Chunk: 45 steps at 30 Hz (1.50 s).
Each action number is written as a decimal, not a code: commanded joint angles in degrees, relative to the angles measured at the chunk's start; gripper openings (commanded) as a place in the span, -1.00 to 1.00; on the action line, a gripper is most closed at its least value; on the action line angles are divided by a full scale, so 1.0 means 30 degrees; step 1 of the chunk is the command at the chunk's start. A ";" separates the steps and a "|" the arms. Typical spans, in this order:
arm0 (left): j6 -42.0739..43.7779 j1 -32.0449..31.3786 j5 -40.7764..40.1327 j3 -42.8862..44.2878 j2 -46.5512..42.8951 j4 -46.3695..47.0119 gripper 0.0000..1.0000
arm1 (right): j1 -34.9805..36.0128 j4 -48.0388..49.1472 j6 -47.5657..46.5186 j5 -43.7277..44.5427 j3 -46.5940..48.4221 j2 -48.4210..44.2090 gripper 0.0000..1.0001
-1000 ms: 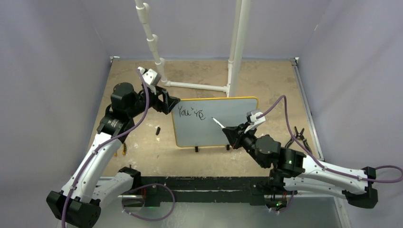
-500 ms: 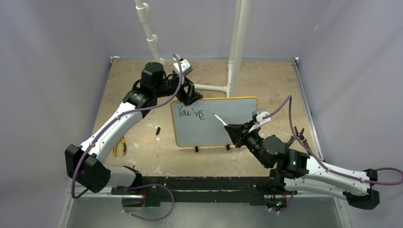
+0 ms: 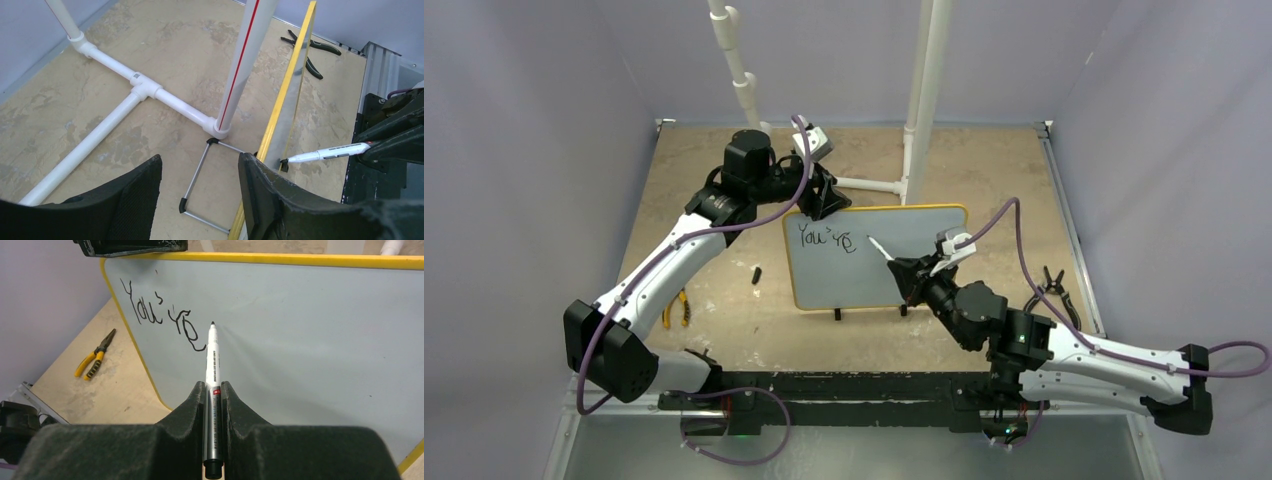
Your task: Write a sentence on the whiteboard
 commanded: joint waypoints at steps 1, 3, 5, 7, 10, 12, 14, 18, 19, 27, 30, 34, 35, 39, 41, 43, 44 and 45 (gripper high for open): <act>0.0433 -0.0111 0.0659 -0.0068 -0.0042 0.0172 0.11 | -0.0038 0.1647 -0.0576 0.0940 0.0690 0.0006 -1.00; 0.0419 -0.0139 0.0667 -0.0122 -0.0054 0.0183 0.09 | -0.0046 0.1898 -0.0687 0.1020 0.0645 -0.0021 -1.00; 0.0419 -0.0128 0.0641 -0.0155 -0.0072 0.0201 0.07 | -0.0044 0.1920 -0.0712 0.1185 0.0685 0.0054 -1.00; 0.0419 -0.0133 0.0638 -0.0185 -0.0057 0.0222 0.06 | -0.0035 0.1872 -0.0698 0.1422 0.0693 0.0135 -1.00; 0.0418 -0.0141 0.0666 -0.0214 -0.0072 0.0229 0.04 | -0.0046 0.1542 -0.0523 0.1932 0.0784 0.0338 -1.00; 0.0419 -0.0141 0.0654 -0.0217 -0.0070 0.0231 0.03 | -0.0024 0.1107 -0.0180 0.2199 0.0904 0.0479 -1.00; 0.0419 -0.0141 0.0695 -0.0243 -0.0072 0.0281 0.03 | -0.0045 0.0739 0.0152 0.2351 0.0974 0.0554 -1.00; 0.0418 -0.0141 0.0696 -0.0264 -0.0072 0.0315 0.01 | -0.0046 -0.0371 0.0907 0.2263 0.1119 0.0756 -1.00; 0.0419 -0.0141 0.0689 -0.0272 -0.0072 0.0311 0.01 | -0.0046 -0.0652 0.1146 0.2218 0.1167 0.0800 -1.00; 0.0419 -0.0141 0.0609 -0.0301 -0.0071 0.0373 -0.01 | -0.0046 -0.2435 0.2762 0.1408 0.1075 0.1047 -1.00; 0.0416 -0.0141 0.0579 -0.0266 -0.0097 0.0362 -0.01 | -0.0046 -0.2842 0.3262 0.1122 0.0942 0.1201 -1.00; 0.0390 -0.0141 0.0579 -0.0267 -0.0116 0.0361 -0.02 | -0.0046 -0.3156 0.3522 0.1199 0.1017 0.1379 -1.00; 0.0389 -0.0141 0.0564 -0.0272 -0.0129 0.0368 -0.02 | -0.0046 -0.3238 0.3574 0.1334 0.1096 0.1347 -1.00; 0.0418 -0.0140 0.0492 -0.0301 -0.0178 0.0356 -0.02 | -0.0046 -0.3546 0.3573 0.1818 0.1347 0.1128 -1.00; 0.0419 -0.0141 0.0462 -0.0302 -0.0188 0.0359 -0.02 | -0.0046 -0.3636 0.3447 0.2021 0.1434 0.0923 -1.00; 0.0419 -0.0141 0.0447 -0.0300 -0.0189 0.0348 -0.02 | -0.0046 -0.3672 0.3329 0.2225 0.1560 0.0733 -1.00; 0.0419 -0.0141 0.0434 -0.0298 -0.0189 0.0348 -0.02 | -0.0046 -0.3559 0.3195 0.2301 0.1585 0.0589 -1.00; 0.0444 -0.0133 0.0433 -0.0302 -0.0189 0.0348 -0.02 | -0.0046 -0.3373 0.3043 0.2314 0.1581 0.0392 -1.00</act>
